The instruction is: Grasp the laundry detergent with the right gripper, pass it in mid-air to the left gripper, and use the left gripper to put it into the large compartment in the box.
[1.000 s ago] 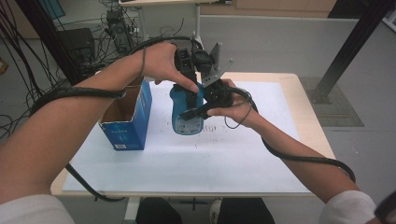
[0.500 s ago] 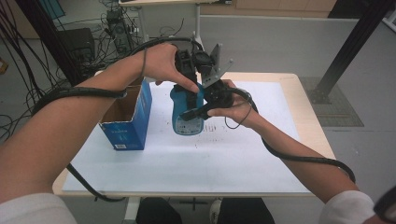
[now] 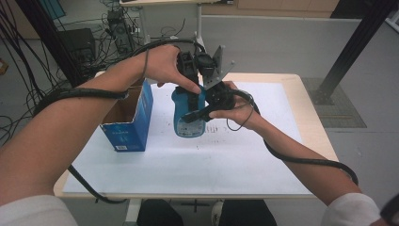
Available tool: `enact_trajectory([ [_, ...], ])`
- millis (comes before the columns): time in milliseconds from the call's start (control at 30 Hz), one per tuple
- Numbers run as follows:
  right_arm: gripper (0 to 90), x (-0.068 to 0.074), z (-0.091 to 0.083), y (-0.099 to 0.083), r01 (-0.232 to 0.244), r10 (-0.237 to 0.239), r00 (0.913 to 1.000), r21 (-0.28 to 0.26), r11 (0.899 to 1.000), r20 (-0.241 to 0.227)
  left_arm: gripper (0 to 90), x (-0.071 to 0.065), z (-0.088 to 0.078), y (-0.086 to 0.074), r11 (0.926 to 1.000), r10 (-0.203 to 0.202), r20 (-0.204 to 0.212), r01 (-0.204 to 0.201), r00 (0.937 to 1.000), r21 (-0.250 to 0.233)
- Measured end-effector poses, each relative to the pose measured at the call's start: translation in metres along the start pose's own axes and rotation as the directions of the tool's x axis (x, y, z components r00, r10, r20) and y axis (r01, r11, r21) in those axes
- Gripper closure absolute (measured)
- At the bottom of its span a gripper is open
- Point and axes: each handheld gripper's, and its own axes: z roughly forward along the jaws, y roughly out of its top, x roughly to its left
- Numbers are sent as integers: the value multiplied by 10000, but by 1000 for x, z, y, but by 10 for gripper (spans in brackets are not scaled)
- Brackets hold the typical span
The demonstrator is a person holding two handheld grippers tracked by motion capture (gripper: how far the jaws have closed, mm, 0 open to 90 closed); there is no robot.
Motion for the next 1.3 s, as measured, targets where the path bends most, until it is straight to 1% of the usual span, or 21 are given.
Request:
enact_trajectory([
  [67,436,-1,0,0,99,-100,9999,52,9999,66,356,0,0,0,10000,-17,-3,17,10000,-9],
  [100,436,-1,0,-1,104,-104,9999,41,9999,66,356,0,0,0,10000,-5,0,5,10000,-2],
  [133,437,0,0,-1,6,-6,10000,-5,10000,-12,356,0,0,0,10000,-16,-9,16,10000,-20],
  [167,437,-1,0,-1,90,-90,10000,9,10000,42,356,0,1,0,10000,-9,-12,9,10000,-36],
  [267,437,-1,1,-1,60,-60,10000,2,10000,43,357,-1,0,0,10000,7,-23,-6,10000,38],
  [400,437,-1,1,-1,91,-91,9999,-20,10000,58,356,-1,0,0,10000,-28,-54,28,10000,-21],
  [600,436,0,1,-1,-31,31,10000,-98,9999,-2,357,0,0,0,10000,35,-64,-34,10000,36],
  [667,436,-1,1,-1,99,-98,9999,-55,9999,73,357,0,1,0,10000,40,-63,-40,10000,24],
  [700,436,-1,1,-1,78,-78,9999,-46,10000,72,357,-1,1,0,10000,36,-60,-36,10000,24],
  [767,436,-1,2,-2,70,-70,10000,-33,10000,54,357,0,1,-1,10000,53,-65,-53,10000,-43],
  [833,436,-1,2,-2,-29,29,10000,-30,10000,-16,358,0,2,-1,10000,48,-49,-48,10000,-2],
  [900,436,-1,2,-2,85,-85,10000,-5,10000,41,358,0,2,-1,10000,16,-36,-16,10000,21],
  [1067,435,-2,3,-2,82,-82,10000,-54,10000,-2,360,0,1,-1,10000,18,-81,-18,10000,1],
  [1100,434,-1,3,-1,21,-21,10000,-81,10000,-44,360,0,1,-1,10000,20,-76,-20,10000,9],
  [1167,434,-2,3,-2,109,-109,9999,-47,9999,9,361,0,1,-1,10000,57,-79,-57,10000,50],
  [1300,433,-2,3,-3,27,-28,10000,-140,9999,-77,362,0,2,-1,9999,78,-59,-78,10000,69],
])
